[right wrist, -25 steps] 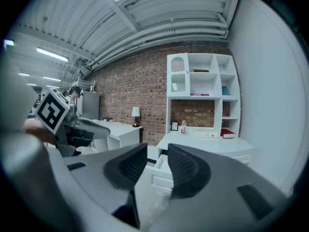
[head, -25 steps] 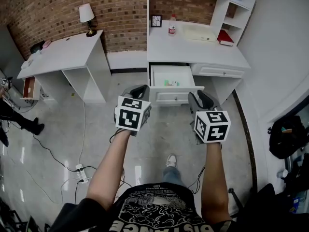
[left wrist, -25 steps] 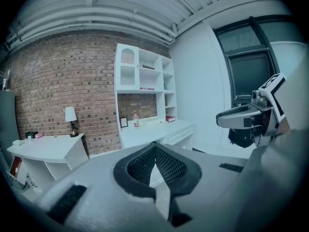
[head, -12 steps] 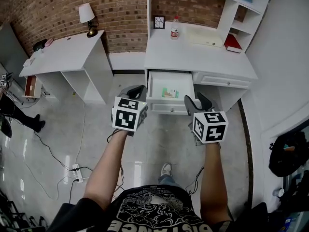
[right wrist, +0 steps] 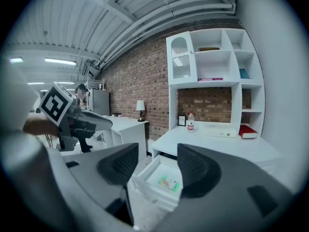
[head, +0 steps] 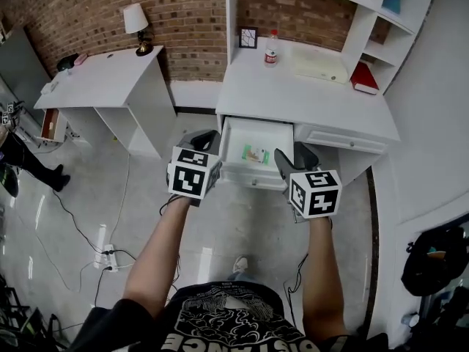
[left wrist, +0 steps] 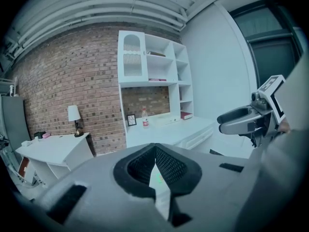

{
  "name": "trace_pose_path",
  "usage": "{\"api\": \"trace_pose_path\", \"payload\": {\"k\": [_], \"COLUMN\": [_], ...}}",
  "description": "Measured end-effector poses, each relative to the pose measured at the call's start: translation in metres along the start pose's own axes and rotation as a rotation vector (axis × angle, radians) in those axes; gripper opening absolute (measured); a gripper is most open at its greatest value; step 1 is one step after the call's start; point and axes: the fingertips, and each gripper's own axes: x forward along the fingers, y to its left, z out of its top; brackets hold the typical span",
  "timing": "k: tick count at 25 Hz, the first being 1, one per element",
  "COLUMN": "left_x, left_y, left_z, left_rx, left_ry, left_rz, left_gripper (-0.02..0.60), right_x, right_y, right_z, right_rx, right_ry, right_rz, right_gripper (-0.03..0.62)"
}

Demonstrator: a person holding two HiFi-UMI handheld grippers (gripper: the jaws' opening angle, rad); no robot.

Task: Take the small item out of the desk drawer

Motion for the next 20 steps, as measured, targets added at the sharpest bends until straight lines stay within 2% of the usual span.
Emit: {"api": "trace_pose_path", "payload": {"k": [11, 20], "left_x": [0.039, 0.054], "left_y": [0.002, 0.014], "left_z": [0.002, -0.022], "left_rx": [-0.017, -0.023], "left_ry": [0.015, 0.047], "left_rz": [0.048, 0.075], "left_gripper": [0.005, 0.005], "right_x": [0.038, 0.082], "right_y": [-0.026, -0.021], "right_z": [-0.008, -0.037], "right_rx": [-0.066, -0.201], "right_ry": [0.064, 0.203], "right_rz": [0.1, 0.25], "right_gripper": [0.282, 0.311]}}
